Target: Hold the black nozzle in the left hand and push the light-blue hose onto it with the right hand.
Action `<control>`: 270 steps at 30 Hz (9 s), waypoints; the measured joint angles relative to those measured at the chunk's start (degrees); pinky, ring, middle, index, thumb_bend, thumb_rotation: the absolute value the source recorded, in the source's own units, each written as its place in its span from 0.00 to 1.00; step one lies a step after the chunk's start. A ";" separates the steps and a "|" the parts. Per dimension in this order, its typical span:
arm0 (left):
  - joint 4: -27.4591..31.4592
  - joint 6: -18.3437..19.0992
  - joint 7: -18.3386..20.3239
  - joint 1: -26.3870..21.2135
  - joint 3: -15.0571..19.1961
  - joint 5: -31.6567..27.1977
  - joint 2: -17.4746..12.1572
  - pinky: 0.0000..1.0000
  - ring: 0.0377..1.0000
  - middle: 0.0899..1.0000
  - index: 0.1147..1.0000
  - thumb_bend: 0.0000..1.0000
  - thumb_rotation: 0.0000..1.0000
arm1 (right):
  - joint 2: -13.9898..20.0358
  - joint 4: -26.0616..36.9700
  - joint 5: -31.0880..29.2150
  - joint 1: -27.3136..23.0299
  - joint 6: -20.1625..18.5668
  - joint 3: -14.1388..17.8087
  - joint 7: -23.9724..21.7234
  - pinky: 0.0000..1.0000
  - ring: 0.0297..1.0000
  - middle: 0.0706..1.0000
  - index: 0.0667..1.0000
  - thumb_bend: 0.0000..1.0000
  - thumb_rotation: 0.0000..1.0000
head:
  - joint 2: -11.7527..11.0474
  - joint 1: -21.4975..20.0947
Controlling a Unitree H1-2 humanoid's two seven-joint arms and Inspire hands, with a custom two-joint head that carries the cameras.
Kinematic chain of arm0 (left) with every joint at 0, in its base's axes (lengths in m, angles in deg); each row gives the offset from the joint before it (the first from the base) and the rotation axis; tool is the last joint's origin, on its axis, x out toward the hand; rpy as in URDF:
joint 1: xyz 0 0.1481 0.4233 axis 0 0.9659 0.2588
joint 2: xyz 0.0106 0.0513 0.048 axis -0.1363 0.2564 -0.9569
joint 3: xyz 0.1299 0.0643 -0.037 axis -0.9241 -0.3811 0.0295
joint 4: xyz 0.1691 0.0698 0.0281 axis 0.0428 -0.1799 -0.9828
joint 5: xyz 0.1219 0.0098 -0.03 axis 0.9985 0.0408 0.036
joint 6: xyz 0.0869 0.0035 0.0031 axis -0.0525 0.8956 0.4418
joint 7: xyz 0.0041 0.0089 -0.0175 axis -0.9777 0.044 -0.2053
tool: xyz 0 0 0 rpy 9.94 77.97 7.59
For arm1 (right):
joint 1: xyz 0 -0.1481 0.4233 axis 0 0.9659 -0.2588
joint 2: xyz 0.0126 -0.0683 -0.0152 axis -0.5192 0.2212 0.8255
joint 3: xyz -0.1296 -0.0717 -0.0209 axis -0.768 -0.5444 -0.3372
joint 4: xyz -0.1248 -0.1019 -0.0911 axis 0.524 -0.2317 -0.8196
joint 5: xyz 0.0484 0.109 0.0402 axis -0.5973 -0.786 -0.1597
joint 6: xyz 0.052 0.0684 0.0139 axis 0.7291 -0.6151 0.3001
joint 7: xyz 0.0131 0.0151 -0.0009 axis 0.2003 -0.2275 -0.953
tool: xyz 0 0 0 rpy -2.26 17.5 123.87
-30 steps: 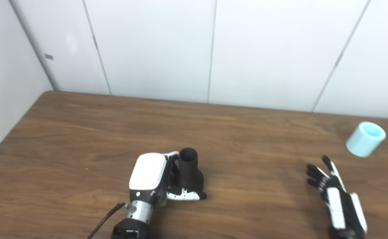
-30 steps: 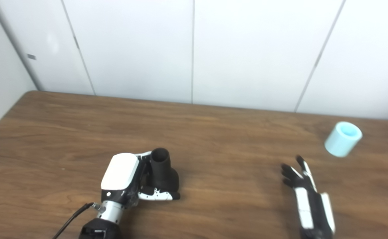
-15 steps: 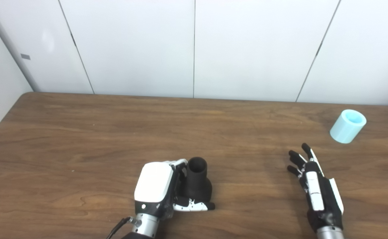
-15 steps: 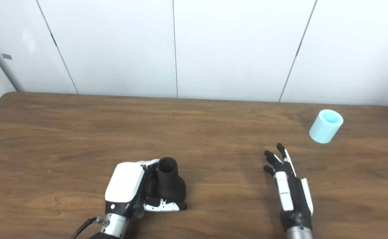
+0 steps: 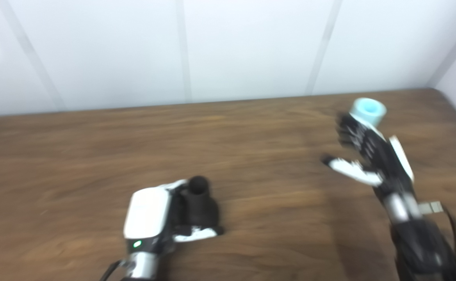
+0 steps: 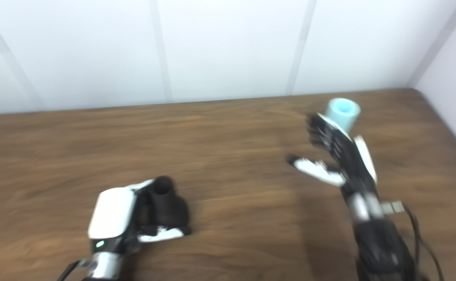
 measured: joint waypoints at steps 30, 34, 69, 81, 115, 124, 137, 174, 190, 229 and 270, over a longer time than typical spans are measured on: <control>0.93 -3.85 1.00 1.88 3.71 -2.62 -0.67 0.37 0.44 0.34 0.44 0.52 0.00 | 25.70 -33.87 35.68 -30.63 -6.59 -19.69 -17.27 0.84 0.93 0.86 0.80 0.94 0.11 | -2.20 -7.57; 0.98 -4.17 1.06 1.94 3.75 -2.61 -0.68 0.36 0.44 0.34 0.44 0.52 0.00 | 24.64 -41.68 36.18 -33.57 -5.53 -21.50 -16.66 0.82 0.91 0.84 0.79 0.96 0.13 | -2.38 -7.40; 2.67 -4.09 3.69 2.53 4.58 -2.51 -0.28 0.38 0.45 0.34 0.45 0.52 0.00 | 21.05 -57.11 34.23 -37.51 0.94 -25.86 -12.64 0.38 0.49 0.55 0.70 0.92 0.08 | -2.20 -7.22; 2.59 -4.16 3.61 2.58 4.84 -2.53 -0.26 0.39 0.47 0.34 0.45 0.52 0.00 | 21.84 -56.71 34.04 -38.35 1.05 -26.80 -15.14 0.50 0.58 0.64 0.69 0.93 0.09 | -2.11 -6.96; 2.00 -4.25 3.52 2.13 4.94 -2.39 -0.16 0.38 0.45 0.35 0.45 0.52 0.00 | 23.54 -55.42 33.95 -38.56 1.06 -26.71 -16.42 0.19 0.25 0.31 0.69 0.94 0.07 | -1.59 -6.69; 2.00 -4.19 3.56 2.15 4.92 -2.32 -0.01 0.37 0.44 0.34 0.45 0.52 0.00 | 23.56 -55.79 34.05 -38.56 1.35 -26.82 -16.47 0.19 0.27 0.34 0.69 0.94 0.04 | -1.41 -6.43; 2.05 -4.19 3.55 2.19 4.96 -2.29 -0.01 0.39 0.46 0.35 0.45 0.52 0.00 | 23.20 -57.13 33.91 -37.94 1.90 -25.89 -12.64 0.47 0.41 0.46 0.45 0.52 0.00 | -1.23 -6.43; 2.03 -1.27 2.21 2.92 2.71 2.32 3.42 0.37 0.44 0.35 0.45 0.52 0.00 | 23.37 -10.51 29.93 -30.71 0.62 -20.74 -26.85 0.41 0.40 0.48 0.46 0.50 0.00 | 1.84 13.87; 1.68 1.98 0.87 3.48 -0.23 4.75 6.16 0.33 0.40 0.38 0.43 0.52 0.00 | 17.56 5.29 22.82 -29.37 -0.11 -19.62 -34.62 0.50 0.38 0.45 0.46 0.52 0.00 | 3.34 22.66; 2.23 3.93 1.43 3.47 -1.59 5.30 6.77 0.37 0.44 0.35 0.45 0.52 0.00 | 7.00 14.92 20.00 -23.72 -3.89 -22.90 -38.24 0.33 0.36 0.46 0.48 0.52 0.00 | 5.53 24.95; 2.55 3.87 1.97 3.48 -1.79 5.20 6.73 0.31 0.36 0.38 0.43 0.52 0.00 | 4.10 9.81 25.62 -22.38 -0.34 -23.02 -36.94 0.33 0.36 0.47 0.47 0.51 0.00 | 4.74 24.95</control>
